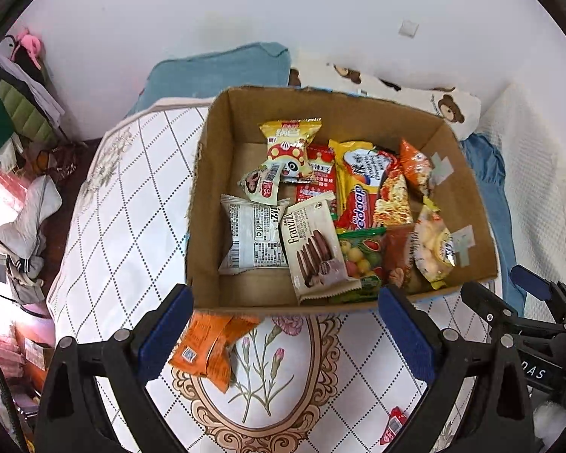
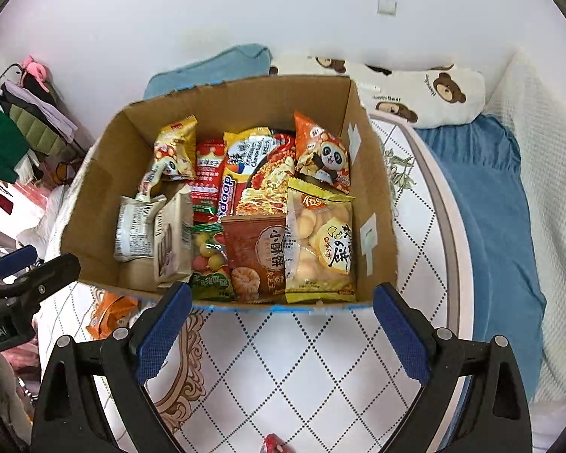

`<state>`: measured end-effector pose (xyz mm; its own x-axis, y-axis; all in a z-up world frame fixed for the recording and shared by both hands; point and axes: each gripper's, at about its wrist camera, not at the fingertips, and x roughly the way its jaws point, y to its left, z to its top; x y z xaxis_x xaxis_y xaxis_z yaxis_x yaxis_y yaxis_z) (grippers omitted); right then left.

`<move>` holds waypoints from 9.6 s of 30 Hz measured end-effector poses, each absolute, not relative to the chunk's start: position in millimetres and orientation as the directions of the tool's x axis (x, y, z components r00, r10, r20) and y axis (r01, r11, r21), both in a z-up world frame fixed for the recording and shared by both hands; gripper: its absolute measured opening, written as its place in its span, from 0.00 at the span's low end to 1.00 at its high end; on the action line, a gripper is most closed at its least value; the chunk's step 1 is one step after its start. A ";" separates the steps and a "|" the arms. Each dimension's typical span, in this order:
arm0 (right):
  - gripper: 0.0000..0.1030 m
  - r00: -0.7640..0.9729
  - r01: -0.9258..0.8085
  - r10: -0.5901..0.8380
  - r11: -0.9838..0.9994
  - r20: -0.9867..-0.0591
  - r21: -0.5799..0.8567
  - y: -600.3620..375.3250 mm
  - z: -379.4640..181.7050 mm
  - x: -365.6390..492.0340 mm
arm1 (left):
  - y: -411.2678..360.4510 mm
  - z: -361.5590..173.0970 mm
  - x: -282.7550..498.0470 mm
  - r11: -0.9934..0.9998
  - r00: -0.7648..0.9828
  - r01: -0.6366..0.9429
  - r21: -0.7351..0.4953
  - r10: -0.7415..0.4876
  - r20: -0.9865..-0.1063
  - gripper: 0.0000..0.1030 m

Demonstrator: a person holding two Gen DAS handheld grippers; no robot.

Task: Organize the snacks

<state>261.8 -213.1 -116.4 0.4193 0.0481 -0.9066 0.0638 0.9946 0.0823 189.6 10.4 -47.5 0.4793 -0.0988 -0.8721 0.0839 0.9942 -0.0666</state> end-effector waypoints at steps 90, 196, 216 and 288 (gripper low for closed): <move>0.46 0.035 -0.013 0.245 0.969 -0.969 0.245 -167.7 -300.8 134.3 | 55.2 -279.3 103.1 0.997 0.004 -0.011 -0.080 -0.080 -0.997 0.61; 0.98 0.473 0.039 0.041 0.997 -0.880 0.067 -221.8 -100.1 267.8 | -3.4 -41.8 200.5 0.995 0.475 0.075 -0.060 -0.089 -0.875 0.89; 1.00 0.723 0.043 -0.002 0.998 -0.691 0.043 -209.0 23.7 95.1 | 1.0 44.9 41.4 0.997 0.702 0.070 -0.019 -0.062 -0.710 0.89; 1.00 0.716 0.092 -0.021 0.994 -0.698 0.065 -238.5 -35.5 131.8 | -22.9 -6.5 80.5 0.999 0.678 0.029 0.034 0.005 -0.735 1.00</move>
<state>131.8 -238.5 -35.5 0.7159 -0.0208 -0.6979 0.0924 0.9936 0.0651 80.5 -22.9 -6.5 0.6779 0.0051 -0.7351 0.0291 0.9990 0.0338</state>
